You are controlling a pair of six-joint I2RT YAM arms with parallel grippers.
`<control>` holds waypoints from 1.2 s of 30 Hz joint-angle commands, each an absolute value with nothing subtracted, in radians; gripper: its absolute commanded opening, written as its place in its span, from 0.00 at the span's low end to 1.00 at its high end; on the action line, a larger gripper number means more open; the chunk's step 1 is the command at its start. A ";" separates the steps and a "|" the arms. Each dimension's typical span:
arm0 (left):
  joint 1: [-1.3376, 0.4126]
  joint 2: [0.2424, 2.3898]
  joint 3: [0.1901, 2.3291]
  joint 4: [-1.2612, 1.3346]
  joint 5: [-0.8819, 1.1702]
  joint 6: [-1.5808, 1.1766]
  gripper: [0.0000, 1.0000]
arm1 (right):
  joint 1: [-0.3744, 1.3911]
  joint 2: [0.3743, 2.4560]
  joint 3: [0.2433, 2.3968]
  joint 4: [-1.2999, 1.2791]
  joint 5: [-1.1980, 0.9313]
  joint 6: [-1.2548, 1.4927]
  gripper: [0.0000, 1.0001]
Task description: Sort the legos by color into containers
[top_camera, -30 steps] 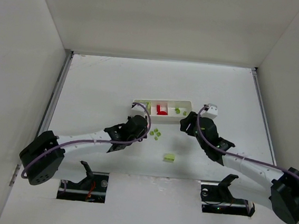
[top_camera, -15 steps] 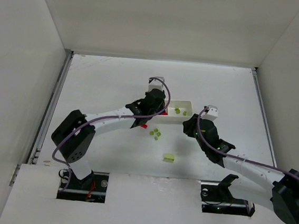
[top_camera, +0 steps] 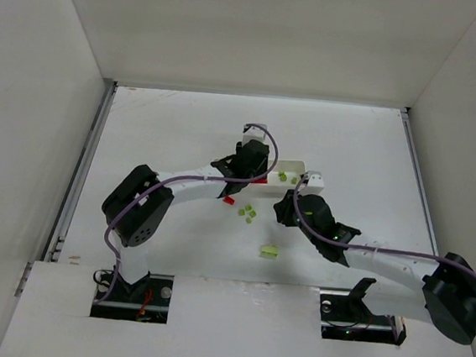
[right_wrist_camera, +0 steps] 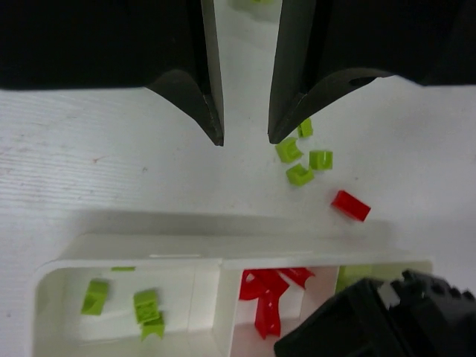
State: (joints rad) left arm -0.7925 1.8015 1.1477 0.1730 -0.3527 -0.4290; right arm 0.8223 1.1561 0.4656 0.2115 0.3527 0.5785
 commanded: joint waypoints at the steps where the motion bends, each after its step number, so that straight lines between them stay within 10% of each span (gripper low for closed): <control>1: -0.777 1.737 1.169 0.192 -0.374 -0.411 0.40 | 0.860 1.215 0.532 0.284 0.301 0.528 0.36; 14: -0.824 1.376 0.790 0.176 -0.431 -0.534 0.36 | 0.929 1.477 0.656 0.262 0.268 0.482 0.52; 36: -0.944 1.164 0.529 0.086 -0.466 -0.653 0.35 | 0.953 1.680 0.807 0.130 0.383 0.471 0.33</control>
